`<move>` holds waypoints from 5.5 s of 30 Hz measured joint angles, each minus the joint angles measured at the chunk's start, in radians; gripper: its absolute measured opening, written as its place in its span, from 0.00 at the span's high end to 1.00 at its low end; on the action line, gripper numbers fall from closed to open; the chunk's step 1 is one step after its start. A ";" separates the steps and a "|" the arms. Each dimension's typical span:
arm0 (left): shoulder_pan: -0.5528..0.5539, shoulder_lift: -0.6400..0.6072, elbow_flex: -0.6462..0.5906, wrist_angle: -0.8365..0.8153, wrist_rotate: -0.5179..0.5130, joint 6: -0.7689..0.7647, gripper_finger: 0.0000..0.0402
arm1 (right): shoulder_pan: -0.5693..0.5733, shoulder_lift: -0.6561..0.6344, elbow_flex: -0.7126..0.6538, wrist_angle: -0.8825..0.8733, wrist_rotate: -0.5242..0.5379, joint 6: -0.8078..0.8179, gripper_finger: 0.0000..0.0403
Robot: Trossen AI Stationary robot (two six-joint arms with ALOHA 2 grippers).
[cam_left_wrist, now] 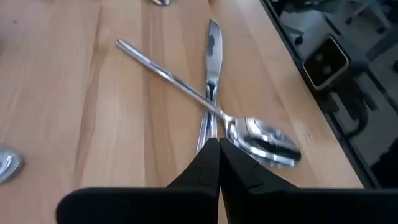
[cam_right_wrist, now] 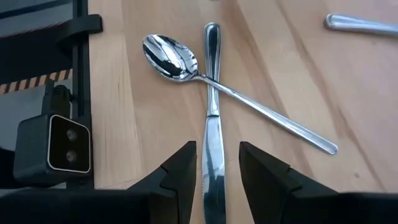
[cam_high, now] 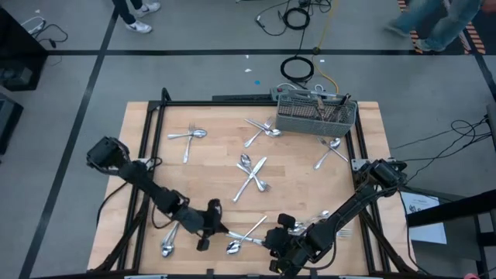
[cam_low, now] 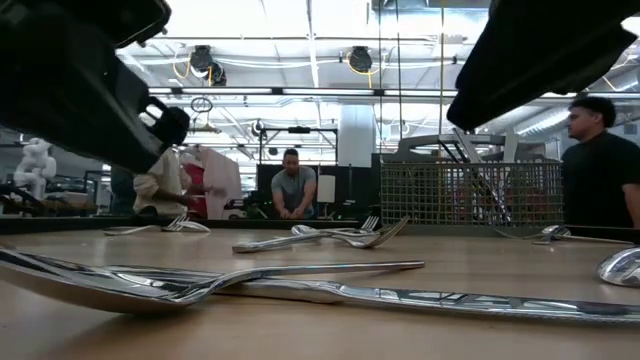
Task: Sort silverware
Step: Put the silver table knife into the gray utensil holder
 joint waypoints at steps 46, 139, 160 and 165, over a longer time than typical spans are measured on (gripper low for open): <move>0.134 -0.741 0.031 -0.880 -0.464 0.028 0.64 | -0.744 -0.033 0.000 0.002 -0.717 -1.655 0.72; 0.251 -0.779 0.030 -0.869 -0.330 -0.027 0.52 | -0.928 -0.284 -0.132 0.494 -1.209 -0.766 0.95; 0.280 -0.827 0.031 -0.863 -0.434 -0.017 0.52 | -0.983 -0.714 -0.840 1.713 -0.402 -0.032 0.95; 0.282 -0.827 0.031 -0.863 -0.435 0.001 0.52 | -0.975 -0.718 -0.862 1.736 -0.333 0.122 0.95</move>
